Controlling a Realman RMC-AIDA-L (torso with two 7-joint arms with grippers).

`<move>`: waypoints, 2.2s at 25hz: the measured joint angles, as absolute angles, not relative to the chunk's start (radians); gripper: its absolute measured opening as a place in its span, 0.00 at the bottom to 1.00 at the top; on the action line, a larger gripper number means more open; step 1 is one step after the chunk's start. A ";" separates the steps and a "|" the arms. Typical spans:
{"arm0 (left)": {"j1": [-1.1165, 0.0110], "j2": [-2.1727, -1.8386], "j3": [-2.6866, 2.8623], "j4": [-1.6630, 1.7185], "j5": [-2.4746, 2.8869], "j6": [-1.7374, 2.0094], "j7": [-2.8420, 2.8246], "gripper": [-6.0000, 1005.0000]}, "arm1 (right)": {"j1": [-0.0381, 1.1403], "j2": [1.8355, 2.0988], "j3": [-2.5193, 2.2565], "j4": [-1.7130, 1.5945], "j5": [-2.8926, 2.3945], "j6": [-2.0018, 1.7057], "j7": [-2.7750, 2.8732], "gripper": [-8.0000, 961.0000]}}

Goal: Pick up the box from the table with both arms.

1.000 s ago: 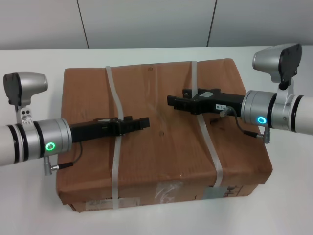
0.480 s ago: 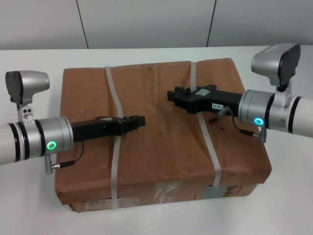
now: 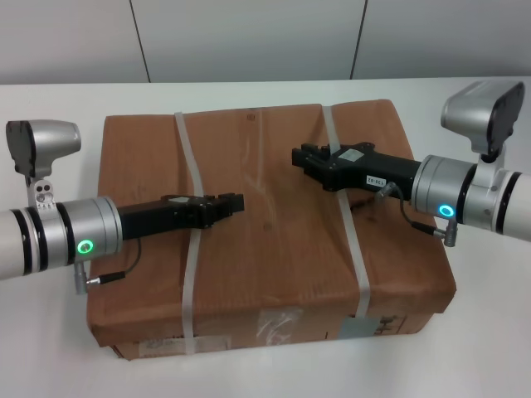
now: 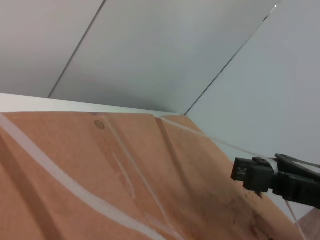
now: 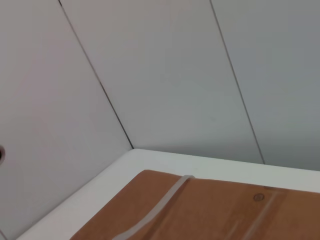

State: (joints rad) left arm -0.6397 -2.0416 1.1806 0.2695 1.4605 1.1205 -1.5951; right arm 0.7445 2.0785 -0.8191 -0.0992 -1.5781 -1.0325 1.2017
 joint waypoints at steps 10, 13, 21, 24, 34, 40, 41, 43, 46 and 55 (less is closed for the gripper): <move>-0.638 -2.042 1.178 0.270 1.460 1.130 -1.586 0.16 | 0.732 2.078 -0.819 -0.099 -1.570 -1.048 1.198 0.16; -0.638 -2.042 1.178 0.270 1.460 1.131 -1.584 0.16 | 0.731 2.079 -0.819 -0.099 -1.570 -1.048 1.197 0.14; -0.638 -2.042 1.178 0.270 1.460 1.140 -1.582 0.16 | 0.729 2.080 -0.819 -0.100 -1.569 -1.049 1.196 0.08; -0.636 -2.042 1.177 0.270 1.453 1.145 -1.579 0.16 | 0.728 2.080 -0.818 -0.100 -1.566 -1.055 1.201 0.05; -0.600 -2.041 1.177 0.316 1.431 1.192 -1.548 0.16 | 0.690 2.080 -0.817 -0.102 -1.540 -1.120 1.227 0.05; -0.550 -2.041 1.178 0.402 1.415 1.253 -1.548 0.17 | 0.675 2.080 -0.817 -0.105 -1.521 -1.175 1.186 0.05; -0.546 -2.040 1.178 0.407 1.412 1.261 -1.548 0.17 | 0.672 2.080 -0.817 -0.103 -1.514 -1.185 1.173 0.05; -0.539 -2.037 1.177 0.422 1.407 1.281 -1.548 0.17 | 0.662 2.080 -0.818 -0.103 -1.505 -1.205 1.159 0.05; -0.526 -2.037 1.177 0.449 1.406 1.307 -1.546 0.16 | 0.652 2.080 -0.818 -0.105 -1.494 -1.227 1.153 0.05; -0.511 -2.037 1.177 0.465 1.406 1.340 -1.532 0.16 | 0.629 2.080 -0.817 -0.107 -1.447 -1.241 1.136 0.05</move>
State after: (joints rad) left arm -0.5107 -2.0371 1.1768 0.4653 1.4058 1.3400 -1.5325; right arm 0.6286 2.0799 -0.8174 -0.1074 -1.4467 -1.2413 1.1362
